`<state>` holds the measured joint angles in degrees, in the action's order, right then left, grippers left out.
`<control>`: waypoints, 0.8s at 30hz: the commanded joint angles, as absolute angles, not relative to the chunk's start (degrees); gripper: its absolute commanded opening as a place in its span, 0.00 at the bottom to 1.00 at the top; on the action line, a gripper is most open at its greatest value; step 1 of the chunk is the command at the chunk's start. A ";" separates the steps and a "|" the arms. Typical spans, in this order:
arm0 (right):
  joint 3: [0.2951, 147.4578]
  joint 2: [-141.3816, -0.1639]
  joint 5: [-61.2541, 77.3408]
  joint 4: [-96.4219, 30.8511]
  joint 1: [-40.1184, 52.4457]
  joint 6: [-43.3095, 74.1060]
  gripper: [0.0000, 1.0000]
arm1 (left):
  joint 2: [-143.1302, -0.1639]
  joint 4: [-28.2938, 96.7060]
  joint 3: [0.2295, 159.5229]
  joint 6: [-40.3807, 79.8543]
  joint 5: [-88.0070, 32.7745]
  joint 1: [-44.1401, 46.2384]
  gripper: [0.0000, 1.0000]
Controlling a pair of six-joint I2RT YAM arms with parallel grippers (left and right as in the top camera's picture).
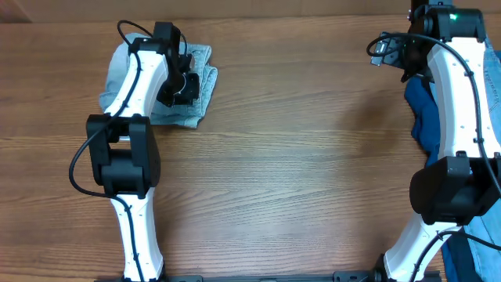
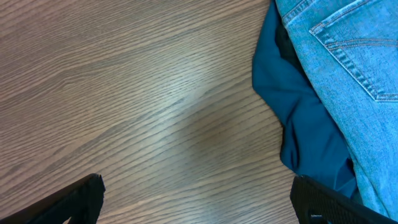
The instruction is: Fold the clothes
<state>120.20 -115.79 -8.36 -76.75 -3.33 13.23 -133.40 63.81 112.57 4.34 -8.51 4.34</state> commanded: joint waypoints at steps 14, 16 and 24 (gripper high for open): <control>119.96 -115.90 -9.17 -76.62 -3.62 13.15 1.00 | -126.28 69.14 118.08 14.41 12.38 2.52 0.05; 119.96 -115.90 -9.19 -76.62 -3.62 13.15 1.00 | -126.28 65.01 114.83 14.31 10.87 2.15 0.04; 119.96 -115.90 -9.17 -76.62 -3.62 13.15 1.00 | -126.28 53.25 101.51 14.17 9.26 1.76 0.04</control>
